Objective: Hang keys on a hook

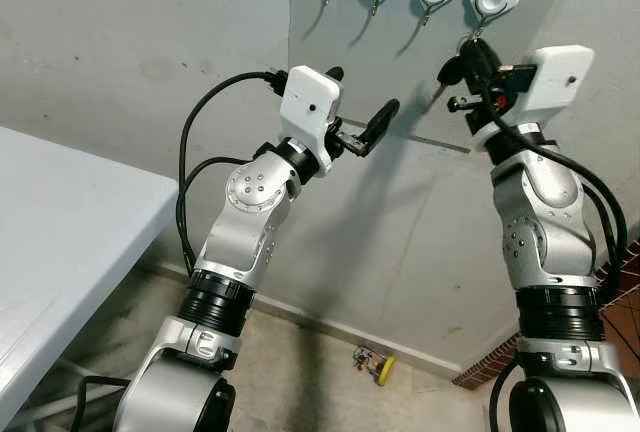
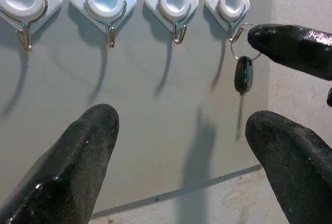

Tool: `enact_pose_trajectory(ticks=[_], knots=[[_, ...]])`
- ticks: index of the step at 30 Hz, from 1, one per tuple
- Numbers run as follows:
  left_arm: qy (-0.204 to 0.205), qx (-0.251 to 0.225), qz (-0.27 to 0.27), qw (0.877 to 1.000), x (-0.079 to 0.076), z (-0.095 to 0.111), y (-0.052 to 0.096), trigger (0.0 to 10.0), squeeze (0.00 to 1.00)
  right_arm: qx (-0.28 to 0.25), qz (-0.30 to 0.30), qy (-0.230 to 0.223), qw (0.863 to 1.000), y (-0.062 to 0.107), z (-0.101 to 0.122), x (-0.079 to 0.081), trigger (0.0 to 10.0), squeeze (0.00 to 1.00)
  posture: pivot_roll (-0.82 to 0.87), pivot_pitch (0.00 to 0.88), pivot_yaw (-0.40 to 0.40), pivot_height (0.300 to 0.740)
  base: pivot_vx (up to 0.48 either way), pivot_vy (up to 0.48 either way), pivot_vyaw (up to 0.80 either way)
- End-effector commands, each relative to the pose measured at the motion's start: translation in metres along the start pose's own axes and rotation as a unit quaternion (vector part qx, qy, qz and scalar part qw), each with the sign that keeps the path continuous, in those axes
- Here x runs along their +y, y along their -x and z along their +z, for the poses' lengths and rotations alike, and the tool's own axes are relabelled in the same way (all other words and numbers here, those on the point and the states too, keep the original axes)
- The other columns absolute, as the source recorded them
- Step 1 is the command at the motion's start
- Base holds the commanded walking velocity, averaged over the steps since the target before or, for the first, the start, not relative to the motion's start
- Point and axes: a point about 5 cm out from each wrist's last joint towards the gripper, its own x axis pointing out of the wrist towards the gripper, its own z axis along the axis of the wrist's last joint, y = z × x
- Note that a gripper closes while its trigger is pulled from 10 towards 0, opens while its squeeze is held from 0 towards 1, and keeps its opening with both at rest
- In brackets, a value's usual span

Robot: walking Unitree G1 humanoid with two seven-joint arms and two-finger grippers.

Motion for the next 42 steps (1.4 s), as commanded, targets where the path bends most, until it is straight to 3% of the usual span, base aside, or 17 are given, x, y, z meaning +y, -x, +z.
enact_pose_trajectory(ticks=[1, 8, 30, 35, 38, 42], knots=[[-0.004, -0.01, -0.009, 1.0, -0.003, 0.006, -0.003, 10.0, 0.0, -0.021, -0.013, -0.004, 1.0, -0.003, 0.009, -0.008, 10.0, 0.0, 0.01, 0.06, -0.039, 0.74, 0.0, 0.0, 0.0], [-0.001, -0.01, -0.008, 1.0, -0.003, 0.006, -0.003, 10.0, 0.0, -0.033, -0.023, -0.018, 0.999, -0.008, 0.014, -0.016, 10.0, 0.0, 0.01, 0.053, -0.039, 0.74, 0.0, 0.0, 0.0], [0.002, -0.013, 0.001, 1.0, -0.003, 0.007, -0.002, 10.0, 0.0, -0.042, -0.017, -0.048, 0.998, -0.018, 0.018, -0.017, 10.0, 0.0, 0.02, 0.048, -0.054, 0.74, 0.0, 0.0, 0.0], [0.002, -0.013, 0.004, 1.0, -0.002, 0.007, -0.002, 10.0, 0.0, -0.04, -0.023, -0.081, 0.996, -0.018, 0.016, -0.018, 10.0, 0.0, 0.02, 0.05, -0.055, 0.74, 0.0, 0.0, 0.0], [0.002, -0.013, 0.006, 1.0, -0.002, 0.007, -0.002, 10.0, 0.0, -0.042, -0.038, -0.134, 0.989, -0.017, 0.013, -0.021, 10.0, 0.0, 0.02, 0.055, -0.054, 0.74, 0.0, 0.0, 0.0], [0.002, -0.012, 0.006, 1.0, -0.001, 0.007, -0.002, 10.0, 0.0, -0.041, -0.045, -0.167, 0.984, -0.016, 0.01, -0.023, 10.0, 0.0, 0.02, 0.06, -0.054, 0.74, 0.0, 0.0, 0.0]])
